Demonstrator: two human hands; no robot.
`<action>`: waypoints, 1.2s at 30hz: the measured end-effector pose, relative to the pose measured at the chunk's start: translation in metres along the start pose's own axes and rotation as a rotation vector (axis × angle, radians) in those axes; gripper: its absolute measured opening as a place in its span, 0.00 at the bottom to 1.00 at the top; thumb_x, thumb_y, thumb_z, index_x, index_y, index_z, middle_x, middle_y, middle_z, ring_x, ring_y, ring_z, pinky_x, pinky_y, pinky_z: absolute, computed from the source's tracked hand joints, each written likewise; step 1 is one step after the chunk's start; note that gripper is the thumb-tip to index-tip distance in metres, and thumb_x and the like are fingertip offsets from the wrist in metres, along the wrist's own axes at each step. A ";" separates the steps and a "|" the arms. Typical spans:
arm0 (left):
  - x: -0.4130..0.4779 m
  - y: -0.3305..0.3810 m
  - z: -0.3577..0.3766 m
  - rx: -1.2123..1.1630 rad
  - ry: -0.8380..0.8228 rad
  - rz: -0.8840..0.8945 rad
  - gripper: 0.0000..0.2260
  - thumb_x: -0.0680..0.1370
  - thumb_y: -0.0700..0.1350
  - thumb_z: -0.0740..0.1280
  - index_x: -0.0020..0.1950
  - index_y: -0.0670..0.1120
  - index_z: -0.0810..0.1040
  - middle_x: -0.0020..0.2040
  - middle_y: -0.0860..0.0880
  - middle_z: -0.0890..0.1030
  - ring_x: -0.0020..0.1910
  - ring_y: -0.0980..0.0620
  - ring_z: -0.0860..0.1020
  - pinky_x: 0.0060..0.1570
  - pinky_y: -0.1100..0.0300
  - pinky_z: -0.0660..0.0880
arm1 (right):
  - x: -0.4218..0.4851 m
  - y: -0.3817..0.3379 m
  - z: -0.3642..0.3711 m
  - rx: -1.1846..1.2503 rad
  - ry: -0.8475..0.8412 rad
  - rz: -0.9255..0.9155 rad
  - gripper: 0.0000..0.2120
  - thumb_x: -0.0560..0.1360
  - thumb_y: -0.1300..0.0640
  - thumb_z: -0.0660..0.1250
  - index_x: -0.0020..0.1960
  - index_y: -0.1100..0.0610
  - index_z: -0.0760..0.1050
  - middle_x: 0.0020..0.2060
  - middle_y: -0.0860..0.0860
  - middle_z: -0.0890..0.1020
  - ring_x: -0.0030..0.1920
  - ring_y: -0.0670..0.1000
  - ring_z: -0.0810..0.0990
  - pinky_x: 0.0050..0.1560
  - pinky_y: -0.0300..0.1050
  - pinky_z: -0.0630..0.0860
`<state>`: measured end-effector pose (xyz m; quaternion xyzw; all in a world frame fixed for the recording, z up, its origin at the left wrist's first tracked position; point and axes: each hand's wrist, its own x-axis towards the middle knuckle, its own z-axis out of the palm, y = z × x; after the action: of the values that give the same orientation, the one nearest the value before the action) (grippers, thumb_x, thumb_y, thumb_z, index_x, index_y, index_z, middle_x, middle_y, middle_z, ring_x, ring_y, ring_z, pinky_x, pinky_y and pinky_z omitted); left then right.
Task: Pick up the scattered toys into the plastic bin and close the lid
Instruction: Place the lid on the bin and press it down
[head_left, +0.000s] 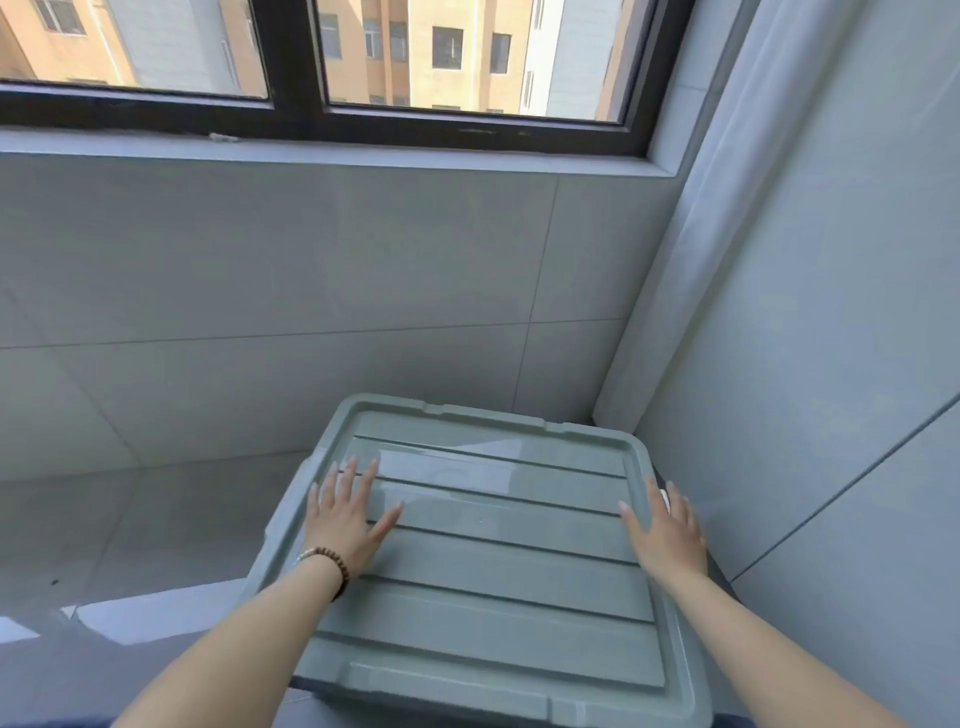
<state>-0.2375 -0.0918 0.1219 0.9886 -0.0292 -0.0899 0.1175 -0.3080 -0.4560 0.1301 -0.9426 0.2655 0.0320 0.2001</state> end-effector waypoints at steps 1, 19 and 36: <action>-0.002 -0.030 -0.009 -0.011 0.021 -0.097 0.36 0.76 0.68 0.50 0.77 0.53 0.40 0.78 0.49 0.42 0.77 0.47 0.43 0.75 0.48 0.43 | 0.001 -0.018 0.004 -0.018 0.014 -0.069 0.30 0.79 0.39 0.51 0.77 0.47 0.48 0.77 0.51 0.49 0.77 0.55 0.47 0.75 0.54 0.50; -0.002 -0.149 0.011 -1.346 -0.810 -0.381 0.33 0.66 0.67 0.69 0.63 0.47 0.76 0.58 0.46 0.82 0.59 0.48 0.79 0.64 0.52 0.72 | -0.055 -0.288 0.161 -0.067 -0.243 -0.526 0.25 0.79 0.38 0.46 0.75 0.41 0.51 0.77 0.44 0.46 0.76 0.48 0.39 0.75 0.51 0.36; -0.003 -0.133 -0.004 -1.232 -0.119 -0.114 0.20 0.73 0.46 0.72 0.64 0.54 0.74 0.54 0.56 0.81 0.52 0.60 0.80 0.44 0.71 0.75 | -0.050 -0.349 0.162 0.164 -0.343 -0.220 0.47 0.63 0.25 0.62 0.75 0.46 0.56 0.77 0.46 0.46 0.76 0.50 0.36 0.72 0.55 0.32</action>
<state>-0.2343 0.0382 0.0948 0.7324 0.0745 -0.1511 0.6597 -0.1639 -0.0960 0.1159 -0.9271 0.1247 0.1480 0.3209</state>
